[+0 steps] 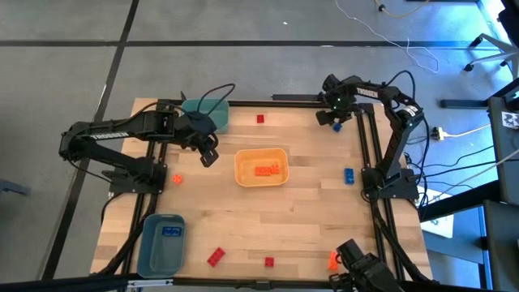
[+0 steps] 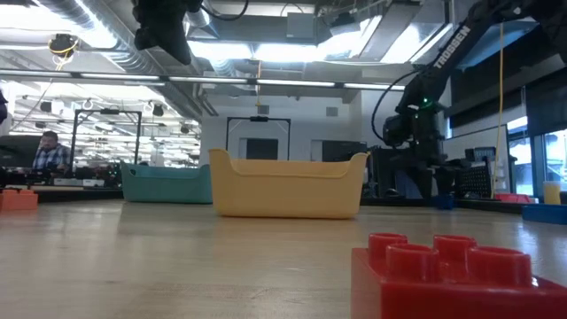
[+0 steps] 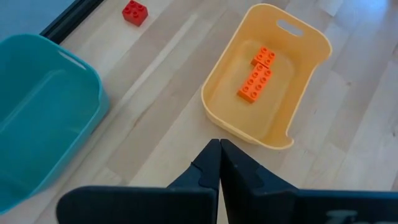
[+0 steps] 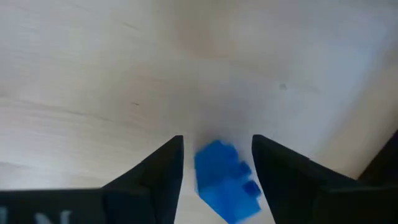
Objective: Sort & place blocks by color
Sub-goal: Put the top blue 4 stud game piece into the blue bin
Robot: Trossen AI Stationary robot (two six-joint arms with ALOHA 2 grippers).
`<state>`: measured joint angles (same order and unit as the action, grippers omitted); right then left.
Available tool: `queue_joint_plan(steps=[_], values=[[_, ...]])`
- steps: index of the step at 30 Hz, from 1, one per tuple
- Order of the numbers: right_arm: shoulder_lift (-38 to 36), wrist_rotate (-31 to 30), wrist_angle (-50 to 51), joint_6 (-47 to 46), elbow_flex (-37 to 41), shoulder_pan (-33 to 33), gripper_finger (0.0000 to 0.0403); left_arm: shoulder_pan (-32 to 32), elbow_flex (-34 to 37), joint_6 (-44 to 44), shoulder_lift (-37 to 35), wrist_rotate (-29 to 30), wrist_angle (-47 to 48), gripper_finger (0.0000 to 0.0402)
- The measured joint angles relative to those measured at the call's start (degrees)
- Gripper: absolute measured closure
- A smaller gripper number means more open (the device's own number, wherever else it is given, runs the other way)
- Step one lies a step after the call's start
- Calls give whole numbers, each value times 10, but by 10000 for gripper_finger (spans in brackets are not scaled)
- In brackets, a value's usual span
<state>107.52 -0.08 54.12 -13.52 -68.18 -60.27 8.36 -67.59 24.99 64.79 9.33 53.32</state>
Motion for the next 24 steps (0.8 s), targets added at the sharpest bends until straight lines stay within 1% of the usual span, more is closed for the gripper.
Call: queue_joint_plan(steps=[11,24], values=[[-2,-12,26,7,-1,1,212,0,0,3,0,0,0,402],[-3,-18,56,101,-2,1,212,0,0,13,0,0,0,402]])
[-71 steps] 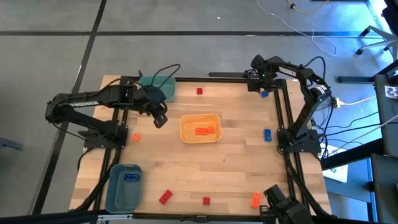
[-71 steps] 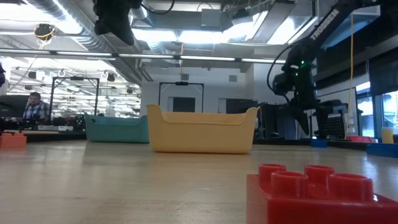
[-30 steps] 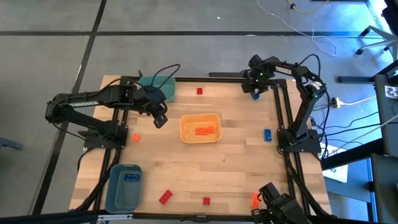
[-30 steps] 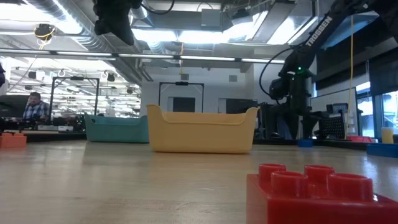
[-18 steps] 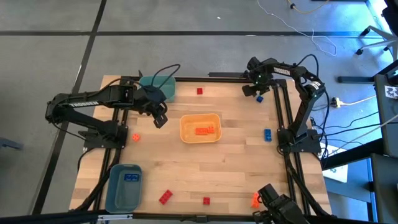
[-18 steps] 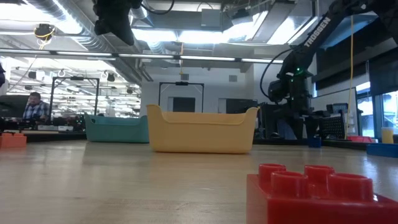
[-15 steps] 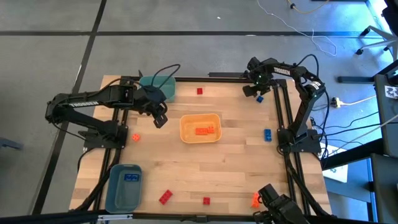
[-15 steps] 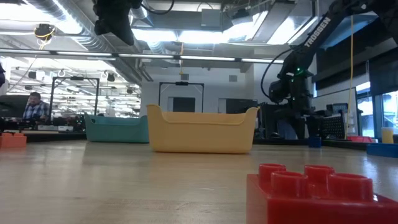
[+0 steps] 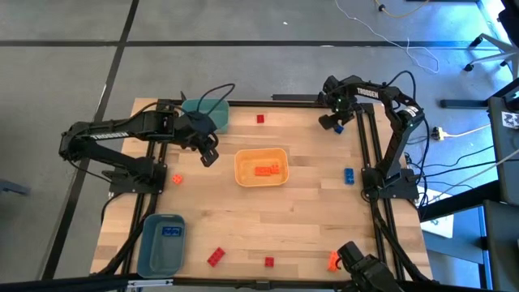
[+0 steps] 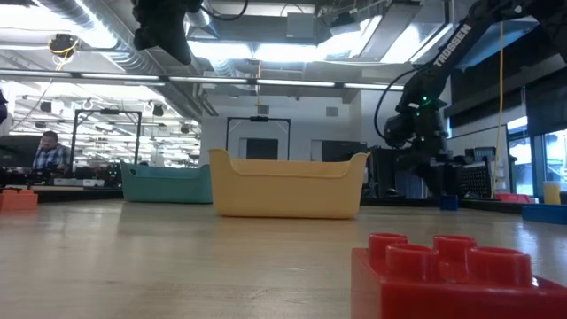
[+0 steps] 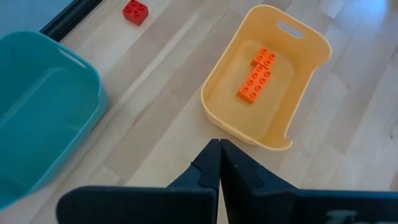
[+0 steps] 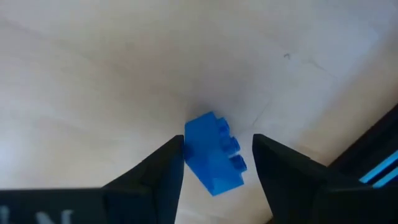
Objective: Sort & place blocks by color
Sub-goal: Put the top blue 4 stud game piece into the blue bin
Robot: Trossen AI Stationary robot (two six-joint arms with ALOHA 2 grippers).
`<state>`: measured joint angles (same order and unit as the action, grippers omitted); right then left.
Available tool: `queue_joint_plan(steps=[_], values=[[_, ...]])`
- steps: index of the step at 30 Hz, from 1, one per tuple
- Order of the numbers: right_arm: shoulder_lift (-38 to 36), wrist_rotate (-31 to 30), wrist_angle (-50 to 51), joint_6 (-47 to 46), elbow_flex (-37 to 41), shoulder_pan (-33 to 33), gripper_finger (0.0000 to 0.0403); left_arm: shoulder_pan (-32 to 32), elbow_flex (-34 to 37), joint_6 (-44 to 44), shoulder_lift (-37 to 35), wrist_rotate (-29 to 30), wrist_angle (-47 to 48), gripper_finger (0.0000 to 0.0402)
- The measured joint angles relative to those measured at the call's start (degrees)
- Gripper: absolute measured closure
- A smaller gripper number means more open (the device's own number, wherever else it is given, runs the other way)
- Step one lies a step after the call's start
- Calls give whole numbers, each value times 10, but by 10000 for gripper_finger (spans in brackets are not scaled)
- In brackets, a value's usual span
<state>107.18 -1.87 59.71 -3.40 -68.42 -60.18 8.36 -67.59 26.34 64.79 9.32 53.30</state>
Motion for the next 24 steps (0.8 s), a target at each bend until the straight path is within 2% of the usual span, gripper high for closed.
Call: queue_joint_plan(steps=[14,24], values=[[0,0,22,72,0,0,214,0,0,5,0,0,0,401],[-1,-4,17,85,1,0,252,0,0,5,0,0,0,402]])
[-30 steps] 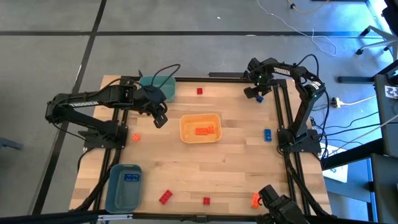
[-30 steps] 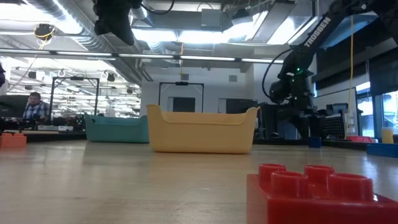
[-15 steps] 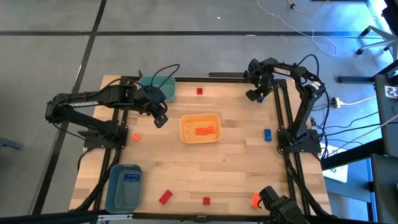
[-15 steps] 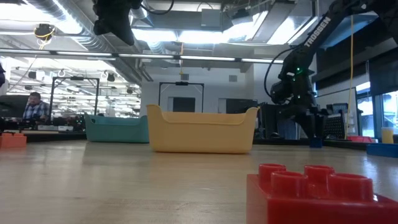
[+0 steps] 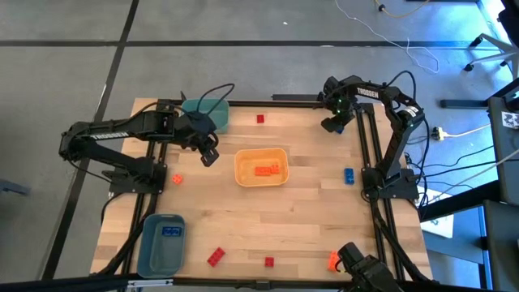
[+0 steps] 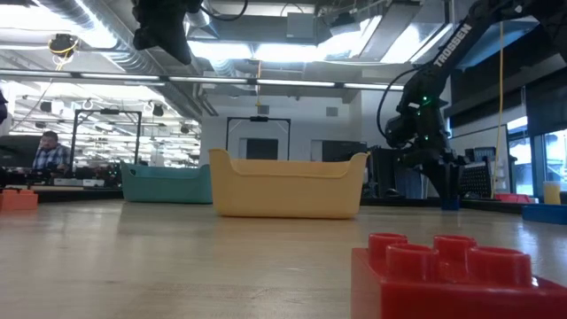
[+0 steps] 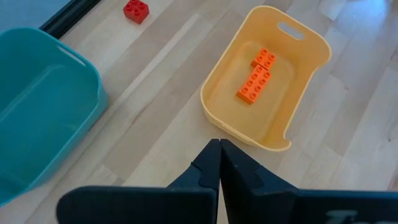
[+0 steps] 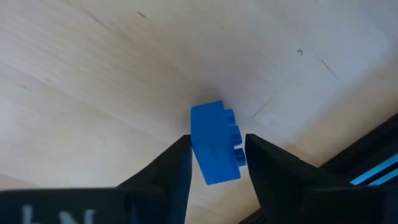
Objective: Sort & place blocks by color
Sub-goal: Put the top blue 4 stud game piece into the blue bin
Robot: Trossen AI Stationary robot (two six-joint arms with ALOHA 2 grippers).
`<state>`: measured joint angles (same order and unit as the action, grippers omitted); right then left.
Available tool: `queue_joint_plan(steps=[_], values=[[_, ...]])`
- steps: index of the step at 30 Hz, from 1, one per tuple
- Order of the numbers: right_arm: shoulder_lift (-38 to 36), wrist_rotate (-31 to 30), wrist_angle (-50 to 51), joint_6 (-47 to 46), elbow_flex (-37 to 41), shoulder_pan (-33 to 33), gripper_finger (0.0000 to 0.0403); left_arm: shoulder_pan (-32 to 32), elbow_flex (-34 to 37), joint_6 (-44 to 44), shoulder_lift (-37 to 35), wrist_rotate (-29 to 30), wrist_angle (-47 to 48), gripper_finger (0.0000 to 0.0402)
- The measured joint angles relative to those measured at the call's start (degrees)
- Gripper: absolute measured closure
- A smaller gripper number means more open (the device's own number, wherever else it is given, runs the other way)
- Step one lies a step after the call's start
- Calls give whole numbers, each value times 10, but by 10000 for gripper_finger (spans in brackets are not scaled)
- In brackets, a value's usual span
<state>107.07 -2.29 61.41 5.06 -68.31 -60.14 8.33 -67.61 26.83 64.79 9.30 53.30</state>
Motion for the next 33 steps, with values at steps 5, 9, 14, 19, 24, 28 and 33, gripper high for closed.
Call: queue_joint_plan(steps=[5,9,14,19,24,28,33], values=[[0,-4,-3,0,2,0,257,0,0,0,0,-11,0,402],[0,-4,-5,0,2,0,268,0,0,0,0,-13,0,402],[-2,-4,-16,-17,2,0,313,0,0,0,0,-13,0,401],[-3,-3,-21,-32,2,0,317,0,0,0,0,-13,0,402],[-2,2,-19,-35,0,0,317,0,0,0,0,-13,0,401],[1,20,-5,-35,-13,0,320,0,0,0,0,-13,0,402],[1,53,10,-36,-42,7,374,0,0,-1,0,-13,0,401]])
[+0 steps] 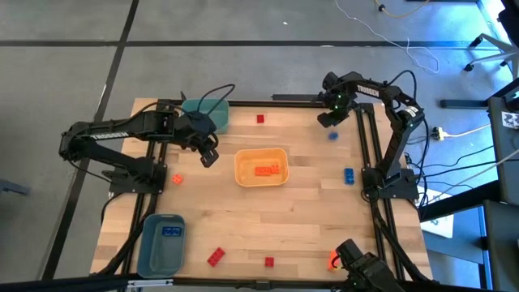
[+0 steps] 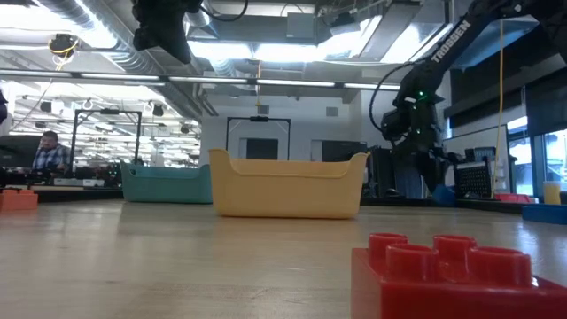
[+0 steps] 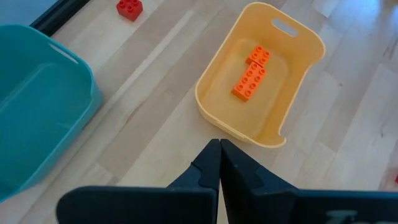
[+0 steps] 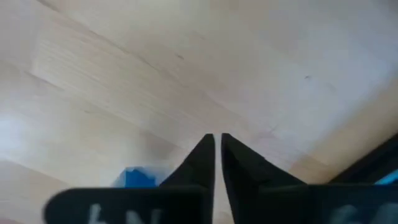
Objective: Sort & place blocks by color
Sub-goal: Put the top blue 4 stud game piece into the blue bin
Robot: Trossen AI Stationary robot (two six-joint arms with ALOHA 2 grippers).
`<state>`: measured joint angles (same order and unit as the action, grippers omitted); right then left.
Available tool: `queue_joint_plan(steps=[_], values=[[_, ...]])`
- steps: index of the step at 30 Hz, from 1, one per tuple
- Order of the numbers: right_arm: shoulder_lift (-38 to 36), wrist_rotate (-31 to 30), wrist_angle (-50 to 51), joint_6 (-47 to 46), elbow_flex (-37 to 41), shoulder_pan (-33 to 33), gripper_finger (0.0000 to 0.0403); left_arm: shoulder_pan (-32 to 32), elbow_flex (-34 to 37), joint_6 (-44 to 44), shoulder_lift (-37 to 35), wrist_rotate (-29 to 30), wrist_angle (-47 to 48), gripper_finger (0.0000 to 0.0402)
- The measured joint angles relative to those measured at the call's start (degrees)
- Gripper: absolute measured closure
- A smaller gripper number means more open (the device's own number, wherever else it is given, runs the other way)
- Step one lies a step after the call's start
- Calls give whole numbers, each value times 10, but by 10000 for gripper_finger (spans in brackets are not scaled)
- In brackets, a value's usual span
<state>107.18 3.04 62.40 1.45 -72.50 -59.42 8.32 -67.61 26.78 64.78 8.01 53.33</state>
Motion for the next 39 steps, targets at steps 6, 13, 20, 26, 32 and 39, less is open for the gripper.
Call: queue_joint_plan(steps=[6,13,20,26,32,39], values=[[0,2,23,4,-50,35,394,0,0,0,0,0,0,401],[0,2,95,4,-99,78,401,0,0,0,0,0,0,402],[-14,6,234,24,-120,158,401,0,0,-4,0,0,0,401],[-80,96,267,36,-101,256,401,0,0,-4,0,0,0,401],[-160,132,268,15,-98,357,400,0,0,-4,0,0,0,401],[-189,125,257,-25,-98,429,395,0,0,-4,0,0,0,401]])
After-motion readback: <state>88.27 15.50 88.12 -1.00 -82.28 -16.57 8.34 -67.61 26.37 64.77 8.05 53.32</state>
